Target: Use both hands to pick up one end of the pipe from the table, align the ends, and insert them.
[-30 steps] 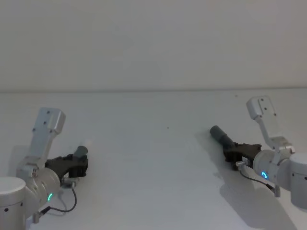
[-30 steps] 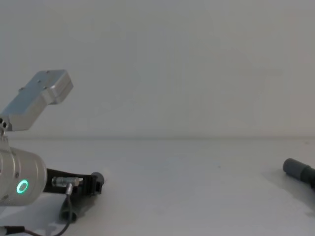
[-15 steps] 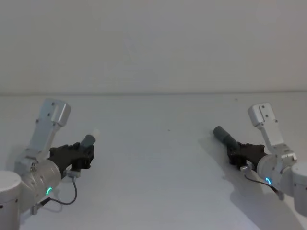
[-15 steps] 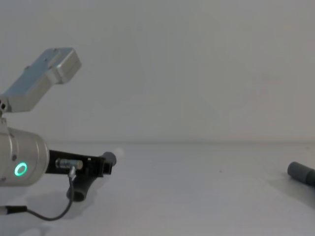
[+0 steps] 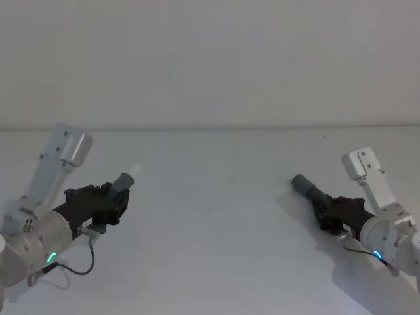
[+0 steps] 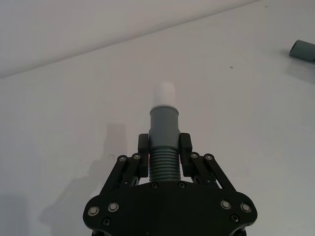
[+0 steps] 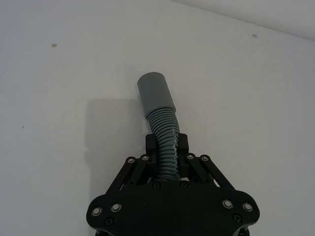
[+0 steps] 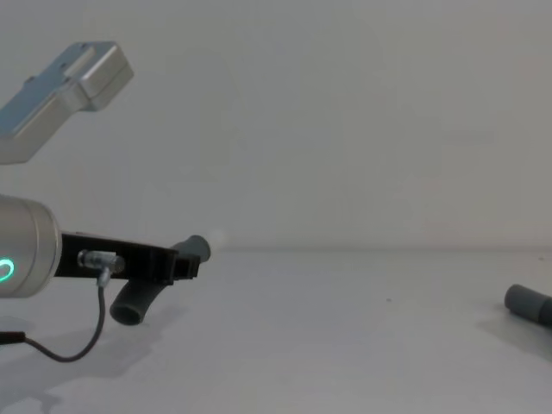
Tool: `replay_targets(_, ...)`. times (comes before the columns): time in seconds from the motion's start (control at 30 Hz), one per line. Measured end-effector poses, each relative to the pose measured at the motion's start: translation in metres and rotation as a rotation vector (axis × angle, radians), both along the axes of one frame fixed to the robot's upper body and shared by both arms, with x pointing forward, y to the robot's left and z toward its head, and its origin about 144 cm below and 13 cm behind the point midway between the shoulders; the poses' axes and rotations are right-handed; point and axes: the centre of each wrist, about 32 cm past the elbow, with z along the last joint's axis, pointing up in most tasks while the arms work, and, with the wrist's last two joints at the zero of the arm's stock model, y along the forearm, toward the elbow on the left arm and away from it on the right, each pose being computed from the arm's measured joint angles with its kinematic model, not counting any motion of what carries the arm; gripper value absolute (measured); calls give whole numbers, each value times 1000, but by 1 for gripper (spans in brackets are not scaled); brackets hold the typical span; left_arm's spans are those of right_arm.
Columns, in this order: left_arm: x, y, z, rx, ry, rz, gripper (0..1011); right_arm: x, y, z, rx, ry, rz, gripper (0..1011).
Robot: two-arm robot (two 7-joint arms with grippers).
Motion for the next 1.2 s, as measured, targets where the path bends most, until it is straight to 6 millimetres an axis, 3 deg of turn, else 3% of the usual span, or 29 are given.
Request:
replay_targets(0.53,6,5,-1,-23,-9,-52,329,-3,-8,14,60,8,66,205)
replay_targets(1.2,13,4,-7,-60,-3,-70,329,-4,-20,62,222,-20,113,204)
